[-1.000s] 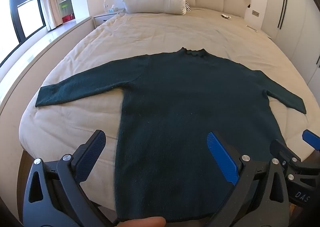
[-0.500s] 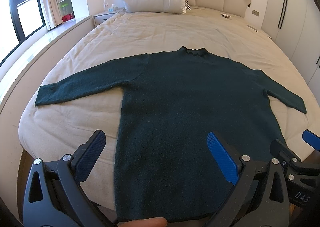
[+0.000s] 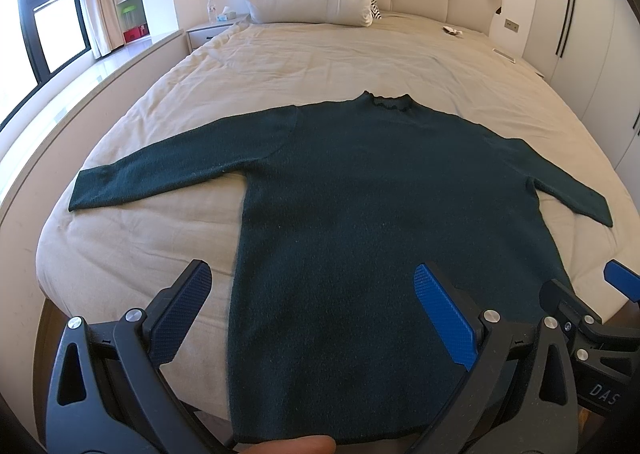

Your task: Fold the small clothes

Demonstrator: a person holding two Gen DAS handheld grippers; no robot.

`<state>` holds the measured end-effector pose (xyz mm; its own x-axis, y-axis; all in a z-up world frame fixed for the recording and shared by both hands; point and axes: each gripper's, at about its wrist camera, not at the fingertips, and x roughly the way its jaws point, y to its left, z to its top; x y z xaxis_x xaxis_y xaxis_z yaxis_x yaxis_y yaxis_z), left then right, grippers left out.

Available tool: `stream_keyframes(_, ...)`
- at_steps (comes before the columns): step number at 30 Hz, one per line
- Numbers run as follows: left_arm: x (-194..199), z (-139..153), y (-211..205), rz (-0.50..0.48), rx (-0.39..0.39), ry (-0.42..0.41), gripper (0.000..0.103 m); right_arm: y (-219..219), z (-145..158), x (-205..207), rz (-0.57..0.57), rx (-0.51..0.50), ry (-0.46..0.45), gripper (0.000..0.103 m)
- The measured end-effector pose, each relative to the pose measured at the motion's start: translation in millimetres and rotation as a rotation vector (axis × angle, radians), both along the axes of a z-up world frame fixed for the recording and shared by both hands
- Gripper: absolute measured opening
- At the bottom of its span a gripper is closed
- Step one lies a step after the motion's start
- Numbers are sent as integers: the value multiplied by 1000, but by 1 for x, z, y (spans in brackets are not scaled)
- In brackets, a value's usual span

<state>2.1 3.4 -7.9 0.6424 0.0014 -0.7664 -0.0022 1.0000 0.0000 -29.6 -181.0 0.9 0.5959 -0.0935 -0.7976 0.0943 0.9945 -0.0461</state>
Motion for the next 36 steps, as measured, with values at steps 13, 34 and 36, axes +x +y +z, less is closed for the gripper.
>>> stream_keyframes(13, -1, -2, 1, 1, -1, 3, 103, 0, -1, -1, 0, 2, 1, 103)
stream_keyframes(34, -6, -7, -1, 0, -3, 5, 103, -3, 0, 0, 0, 4, 4, 103)
stream_keyframes(36, -4, -12, -1, 1, -4, 8, 103, 0, -4, -1, 1, 3, 5, 103)
